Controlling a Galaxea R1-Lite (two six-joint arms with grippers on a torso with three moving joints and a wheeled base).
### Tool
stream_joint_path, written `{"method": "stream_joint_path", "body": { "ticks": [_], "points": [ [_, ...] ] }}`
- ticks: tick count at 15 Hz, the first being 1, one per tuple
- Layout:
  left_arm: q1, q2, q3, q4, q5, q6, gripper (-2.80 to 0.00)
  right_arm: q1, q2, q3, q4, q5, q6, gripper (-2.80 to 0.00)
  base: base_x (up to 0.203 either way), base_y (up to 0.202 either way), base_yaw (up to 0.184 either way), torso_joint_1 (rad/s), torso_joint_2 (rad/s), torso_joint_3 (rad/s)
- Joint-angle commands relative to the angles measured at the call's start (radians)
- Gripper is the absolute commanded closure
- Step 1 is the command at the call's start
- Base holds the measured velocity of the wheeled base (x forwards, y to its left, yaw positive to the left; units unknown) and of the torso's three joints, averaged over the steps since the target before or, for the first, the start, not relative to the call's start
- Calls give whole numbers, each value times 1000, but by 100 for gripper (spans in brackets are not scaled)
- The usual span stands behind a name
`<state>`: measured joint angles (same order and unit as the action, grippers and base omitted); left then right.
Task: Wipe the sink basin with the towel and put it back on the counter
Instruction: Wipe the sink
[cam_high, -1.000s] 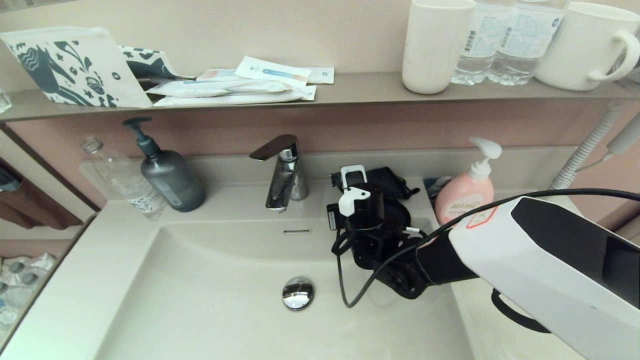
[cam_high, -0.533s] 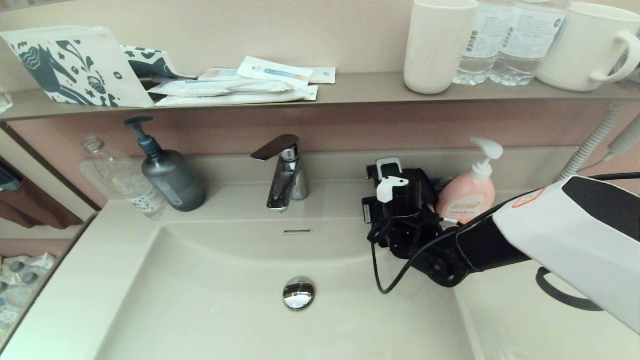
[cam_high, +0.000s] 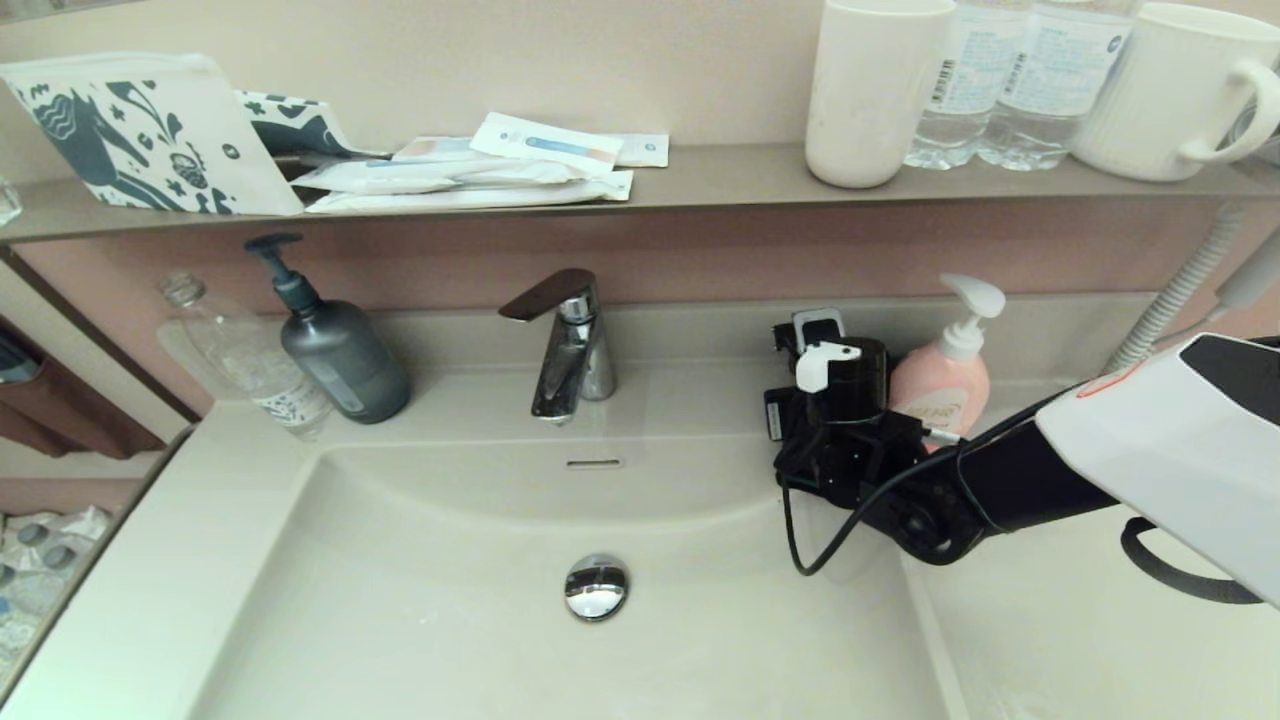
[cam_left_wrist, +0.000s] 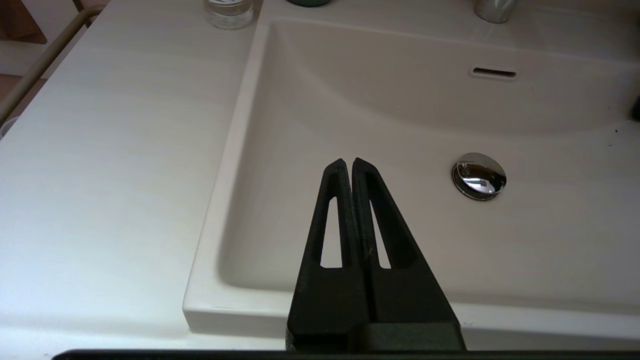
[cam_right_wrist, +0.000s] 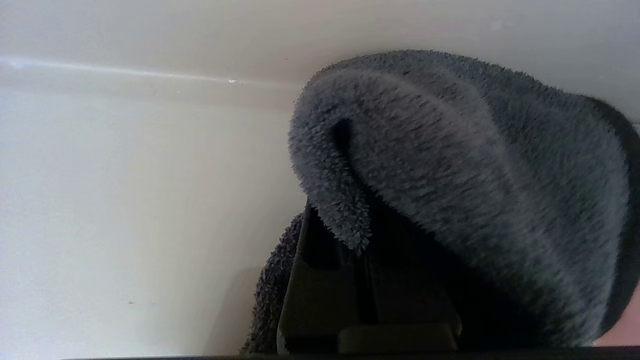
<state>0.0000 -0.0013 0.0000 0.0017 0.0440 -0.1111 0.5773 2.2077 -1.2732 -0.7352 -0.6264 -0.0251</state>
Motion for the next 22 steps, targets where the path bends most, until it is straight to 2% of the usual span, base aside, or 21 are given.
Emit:
{"method": "stream_joint_path", "body": {
  "ticks": [1, 6, 8, 10, 12, 17, 20, 22],
  "points": [
    [0, 1, 0, 0, 0, -1, 0, 42, 31, -13, -10, 2, 1, 0, 0, 0, 0, 0, 0, 0],
    [0, 1, 0, 0, 0, -1, 0, 186, 146, -196, -29, 21, 5, 0, 0, 0, 0, 0, 0, 0],
    [0, 1, 0, 0, 0, -1, 0, 209, 180, -255, -24, 23, -3, 0, 0, 0, 0, 0, 0, 0],
    [0, 1, 0, 0, 0, -1, 0, 202, 173, -255, -24, 23, -6, 0, 0, 0, 0, 0, 0, 0],
    [0, 1, 0, 0, 0, -1, 0, 174, 153, -228, -25, 16, -11, 0, 0, 0, 0, 0, 0, 0],
    [0, 1, 0, 0, 0, -1, 0, 68, 1, -58, -29, 19, -36, 0, 0, 0, 0, 0, 0, 0],
    [0, 1, 0, 0, 0, -1, 0, 74, -59, 3, -17, 20, -44, 0, 0, 0, 0, 0, 0, 0],
    [0, 1, 0, 0, 0, -1, 0, 123, -105, 64, 68, 14, -46, 0, 0, 0, 0, 0, 0, 0]
  ]
}}
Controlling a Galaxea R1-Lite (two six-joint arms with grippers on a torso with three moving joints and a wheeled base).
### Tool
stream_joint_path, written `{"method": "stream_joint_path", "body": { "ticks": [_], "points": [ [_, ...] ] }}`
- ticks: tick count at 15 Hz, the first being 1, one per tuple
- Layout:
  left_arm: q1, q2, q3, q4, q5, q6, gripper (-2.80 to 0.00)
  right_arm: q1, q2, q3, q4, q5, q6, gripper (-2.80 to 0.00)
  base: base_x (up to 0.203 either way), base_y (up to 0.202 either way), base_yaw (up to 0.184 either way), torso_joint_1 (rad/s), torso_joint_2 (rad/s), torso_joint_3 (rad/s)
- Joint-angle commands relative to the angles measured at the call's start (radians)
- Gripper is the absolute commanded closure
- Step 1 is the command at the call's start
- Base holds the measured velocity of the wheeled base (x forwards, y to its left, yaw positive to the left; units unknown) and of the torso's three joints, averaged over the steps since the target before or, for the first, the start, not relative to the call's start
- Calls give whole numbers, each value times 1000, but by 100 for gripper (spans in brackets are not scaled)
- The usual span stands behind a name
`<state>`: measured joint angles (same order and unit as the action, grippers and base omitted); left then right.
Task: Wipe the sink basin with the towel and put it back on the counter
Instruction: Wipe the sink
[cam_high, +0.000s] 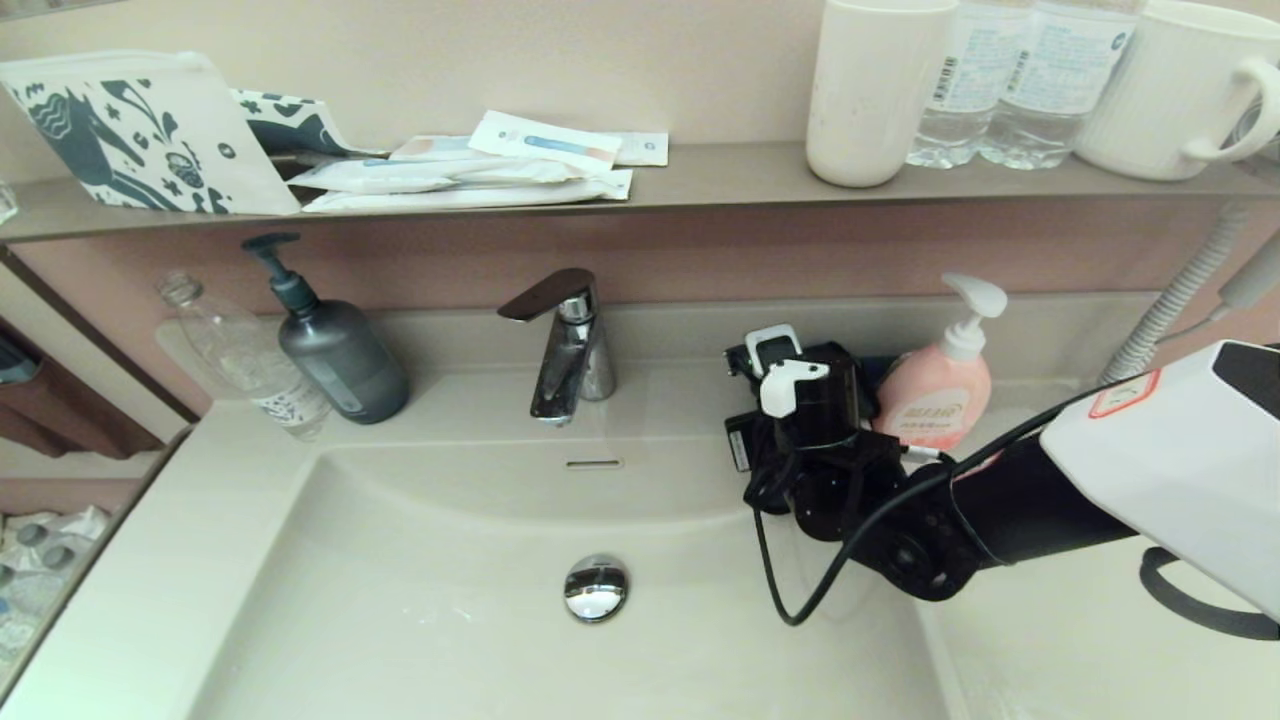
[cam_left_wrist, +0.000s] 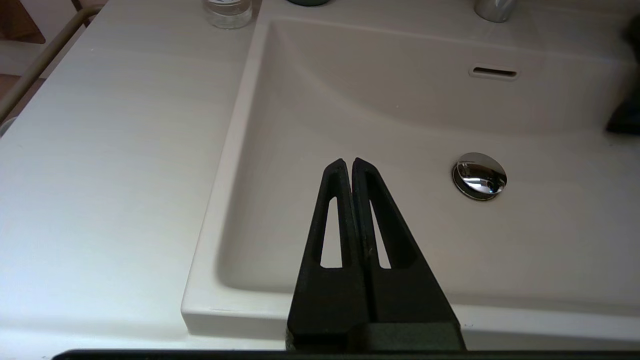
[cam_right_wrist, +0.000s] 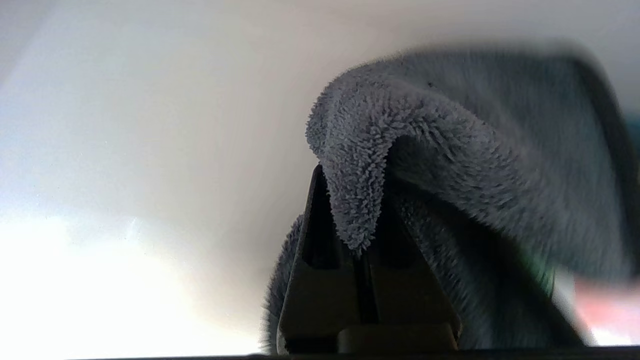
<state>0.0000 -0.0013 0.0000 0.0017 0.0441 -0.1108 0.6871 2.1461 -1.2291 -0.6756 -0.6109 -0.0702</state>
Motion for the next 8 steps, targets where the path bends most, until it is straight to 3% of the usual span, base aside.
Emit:
{"method": "stream_joint_path", "body": {
  "ticks": [1, 8],
  "points": [
    [0, 1, 0, 0, 0, -1, 0, 41, -69, 40, 58, -6, 2, 0, 0, 0, 0, 0, 0, 0],
    [0, 1, 0, 0, 0, -1, 0, 182, -318, 74, 370, -8, 73, 0, 0, 0, 0, 0, 0, 0]
  ]
}}
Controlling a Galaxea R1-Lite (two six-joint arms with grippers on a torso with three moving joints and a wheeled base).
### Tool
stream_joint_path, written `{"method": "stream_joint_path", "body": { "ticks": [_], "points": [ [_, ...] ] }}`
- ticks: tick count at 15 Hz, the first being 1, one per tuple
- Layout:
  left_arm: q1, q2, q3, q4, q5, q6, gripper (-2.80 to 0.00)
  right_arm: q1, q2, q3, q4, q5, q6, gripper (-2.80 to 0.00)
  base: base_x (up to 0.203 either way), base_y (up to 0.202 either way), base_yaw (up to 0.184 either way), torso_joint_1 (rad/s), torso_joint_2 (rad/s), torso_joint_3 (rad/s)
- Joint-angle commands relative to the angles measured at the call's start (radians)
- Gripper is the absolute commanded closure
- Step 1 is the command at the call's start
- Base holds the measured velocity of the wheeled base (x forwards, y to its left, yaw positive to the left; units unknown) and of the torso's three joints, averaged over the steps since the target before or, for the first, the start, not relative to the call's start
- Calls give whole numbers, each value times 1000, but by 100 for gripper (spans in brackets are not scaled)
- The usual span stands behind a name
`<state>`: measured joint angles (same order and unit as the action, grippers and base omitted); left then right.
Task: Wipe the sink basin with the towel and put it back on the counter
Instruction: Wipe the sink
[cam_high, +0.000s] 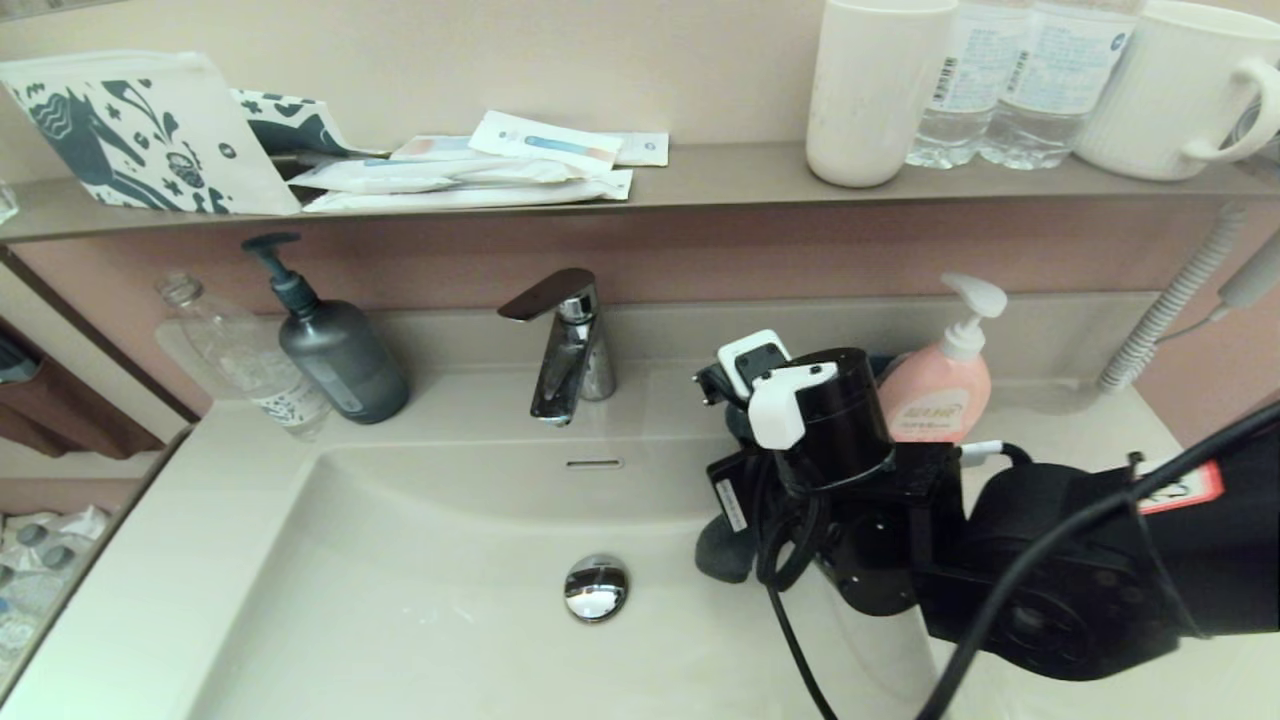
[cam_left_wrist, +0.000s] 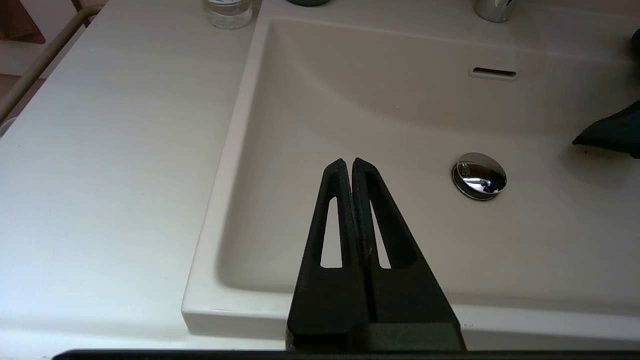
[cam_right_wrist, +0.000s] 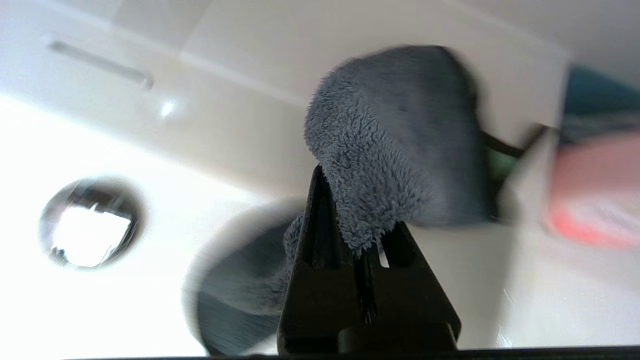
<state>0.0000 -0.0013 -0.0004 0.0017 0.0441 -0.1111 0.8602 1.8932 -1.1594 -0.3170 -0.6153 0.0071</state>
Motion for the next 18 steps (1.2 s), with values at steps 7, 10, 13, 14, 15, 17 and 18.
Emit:
{"method": "stream_joint_path", "body": {
  "ticks": [7, 10, 13, 14, 15, 17, 18],
  "points": [
    [0, 1, 0, 0, 0, -1, 0, 64, -424, 181, 316, 18, 234, 0, 0, 0, 0, 0, 0, 0],
    [0, 1, 0, 0, 0, -1, 0, 12, -522, 196, 453, 18, 297, 0, 0, 0, 0, 0, 0, 0],
    [0, 1, 0, 0, 0, -1, 0, -76, -604, 212, 612, 17, 336, 0, 0, 0, 0, 0, 0, 0],
    [0, 1, 0, 0, 0, -1, 0, -111, -621, 215, 662, 18, 338, 0, 0, 0, 0, 0, 0, 0],
    [0, 1, 0, 0, 0, -1, 0, -152, -637, 216, 749, 19, 337, 0, 0, 0, 0, 0, 0, 0],
    [0, 1, 0, 0, 0, -1, 0, -199, -657, 218, 964, 21, 334, 0, 0, 0, 0, 0, 0, 0],
    [0, 1, 0, 0, 0, -1, 0, -206, -660, 220, 1051, 24, 336, 0, 0, 0, 0, 0, 0, 0]
  ]
}}
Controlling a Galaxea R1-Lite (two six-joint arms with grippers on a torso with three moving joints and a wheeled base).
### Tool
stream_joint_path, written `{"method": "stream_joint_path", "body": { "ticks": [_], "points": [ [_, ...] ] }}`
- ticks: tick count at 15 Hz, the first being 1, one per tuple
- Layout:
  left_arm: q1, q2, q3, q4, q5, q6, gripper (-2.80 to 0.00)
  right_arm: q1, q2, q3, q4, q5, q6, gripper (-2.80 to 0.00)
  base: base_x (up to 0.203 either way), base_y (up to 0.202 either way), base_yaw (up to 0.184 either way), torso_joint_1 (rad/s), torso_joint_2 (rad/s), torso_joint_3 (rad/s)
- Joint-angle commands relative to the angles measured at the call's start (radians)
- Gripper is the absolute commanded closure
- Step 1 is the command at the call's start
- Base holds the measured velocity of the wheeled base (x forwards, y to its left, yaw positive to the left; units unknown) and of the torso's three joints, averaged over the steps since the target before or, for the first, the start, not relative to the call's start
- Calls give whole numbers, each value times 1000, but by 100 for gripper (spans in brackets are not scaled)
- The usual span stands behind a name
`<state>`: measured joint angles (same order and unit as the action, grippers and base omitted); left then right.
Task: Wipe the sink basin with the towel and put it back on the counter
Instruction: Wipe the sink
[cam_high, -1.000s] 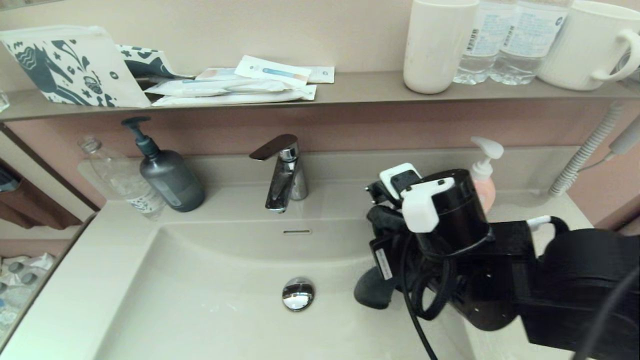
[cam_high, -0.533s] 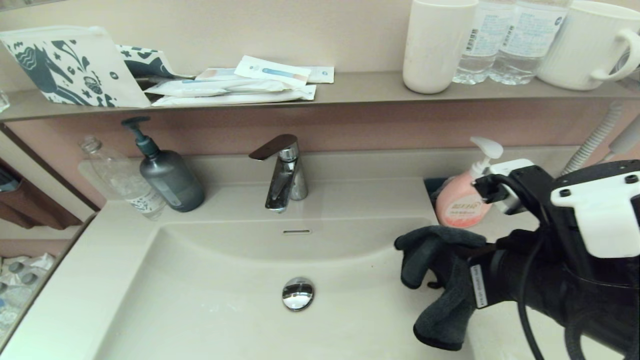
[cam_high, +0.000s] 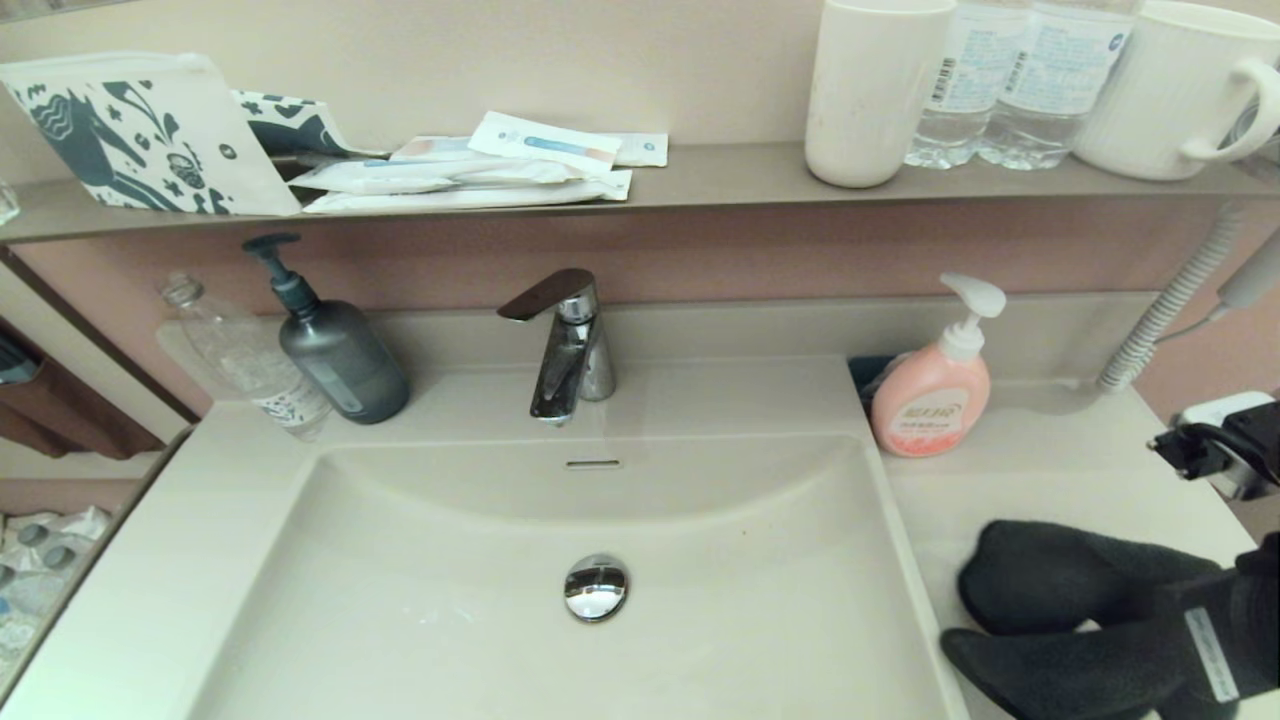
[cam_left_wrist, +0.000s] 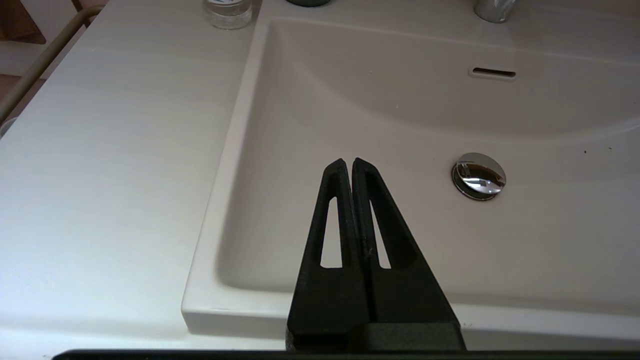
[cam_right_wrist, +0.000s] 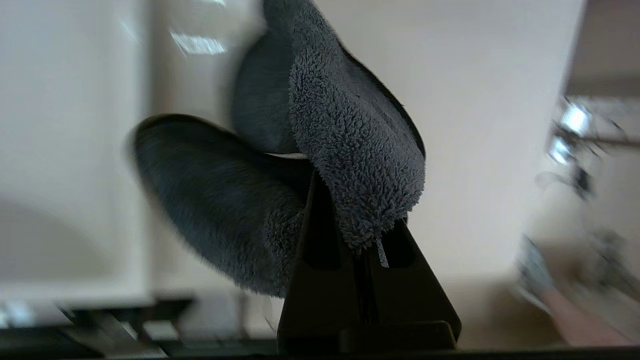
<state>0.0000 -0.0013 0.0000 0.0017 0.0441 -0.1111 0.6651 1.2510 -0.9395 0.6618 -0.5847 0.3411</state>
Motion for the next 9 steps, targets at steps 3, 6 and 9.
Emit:
{"method": "stream_joint_path", "body": {
  "ticks": [3, 6, 9],
  "points": [
    [0, 1, 0, 0, 0, -1, 0, -15, 8, 54, 106, 15, 2, 0, 0, 0, 0, 0, 0, 0],
    [0, 1, 0, 0, 0, -1, 0, -15, 85, 129, 104, 16, -1, 0, 0, 0, 0, 0, 0, 0],
    [0, 1, 0, 0, 0, -1, 0, -41, 141, 199, -14, 25, 2, 0, 0, 0, 0, 0, 0, 0]
  ]
}}
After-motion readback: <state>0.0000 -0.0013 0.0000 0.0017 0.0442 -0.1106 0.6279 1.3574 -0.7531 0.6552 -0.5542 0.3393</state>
